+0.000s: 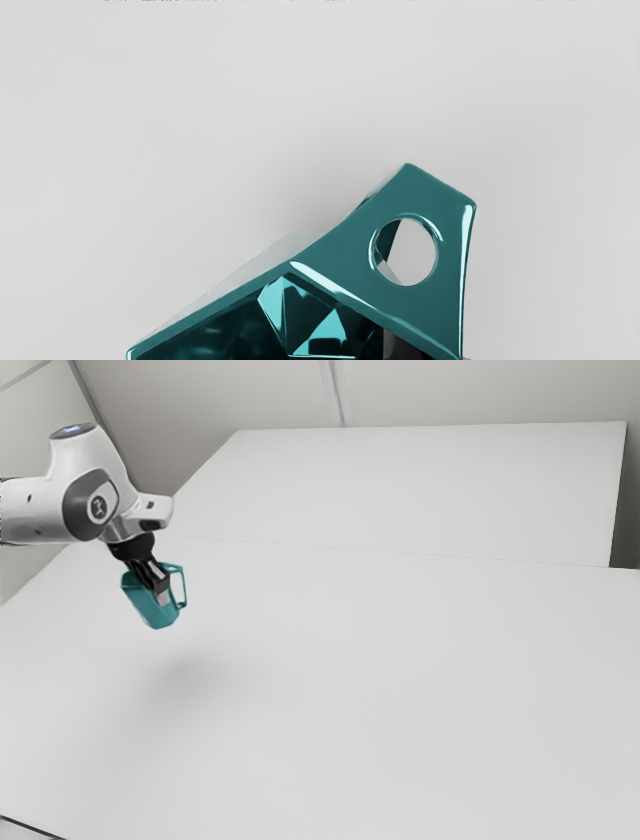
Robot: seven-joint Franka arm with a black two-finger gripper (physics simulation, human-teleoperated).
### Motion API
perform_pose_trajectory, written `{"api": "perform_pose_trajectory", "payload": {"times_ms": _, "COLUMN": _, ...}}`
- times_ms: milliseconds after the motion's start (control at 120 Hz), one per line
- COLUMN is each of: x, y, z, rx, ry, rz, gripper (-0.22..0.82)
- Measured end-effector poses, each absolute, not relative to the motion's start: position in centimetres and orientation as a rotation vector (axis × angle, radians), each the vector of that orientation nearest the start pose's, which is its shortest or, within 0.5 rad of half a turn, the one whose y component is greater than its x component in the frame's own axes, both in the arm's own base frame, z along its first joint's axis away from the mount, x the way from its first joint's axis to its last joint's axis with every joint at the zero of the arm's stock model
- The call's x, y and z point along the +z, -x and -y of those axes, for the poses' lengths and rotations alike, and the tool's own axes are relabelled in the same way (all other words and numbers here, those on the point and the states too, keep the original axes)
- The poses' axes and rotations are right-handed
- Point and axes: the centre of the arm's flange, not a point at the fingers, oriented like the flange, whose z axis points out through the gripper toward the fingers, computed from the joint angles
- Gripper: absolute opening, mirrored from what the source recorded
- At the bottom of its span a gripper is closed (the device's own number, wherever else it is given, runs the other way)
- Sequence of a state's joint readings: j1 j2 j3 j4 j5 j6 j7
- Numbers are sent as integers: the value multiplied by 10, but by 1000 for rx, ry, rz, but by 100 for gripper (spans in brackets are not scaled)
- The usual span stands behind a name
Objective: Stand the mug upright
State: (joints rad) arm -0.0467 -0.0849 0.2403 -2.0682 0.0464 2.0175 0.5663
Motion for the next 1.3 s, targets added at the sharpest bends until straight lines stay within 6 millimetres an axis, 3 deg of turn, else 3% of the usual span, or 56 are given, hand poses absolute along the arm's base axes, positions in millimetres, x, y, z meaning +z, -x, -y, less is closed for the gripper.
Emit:
{"api": "perform_pose_trajectory", "payload": {"times_ms": 250, "x": 454, "y": -518, "z": -54, "rx": 11, "ry": 3049, "rz": -562, "gripper": -17}}
{"api": "perform_pose_trajectory", "payload": {"times_ms": 625, "x": 426, "y": -490, "z": -13, "rx": 69, "ry": 3073, "rz": -399, "gripper": -17}}
{"api": "perform_pose_trajectory", "payload": {"times_ms": 817, "x": 401, "y": -483, "z": -7, "rx": 94, "ry": 3082, "rz": -302, "gripper": -16}}
{"api": "perform_pose_trajectory", "payload": {"times_ms": 1300, "x": 367, "y": -498, "z": 11, "rx": 33, "ry": 3031, "rz": -215, "gripper": -17}}
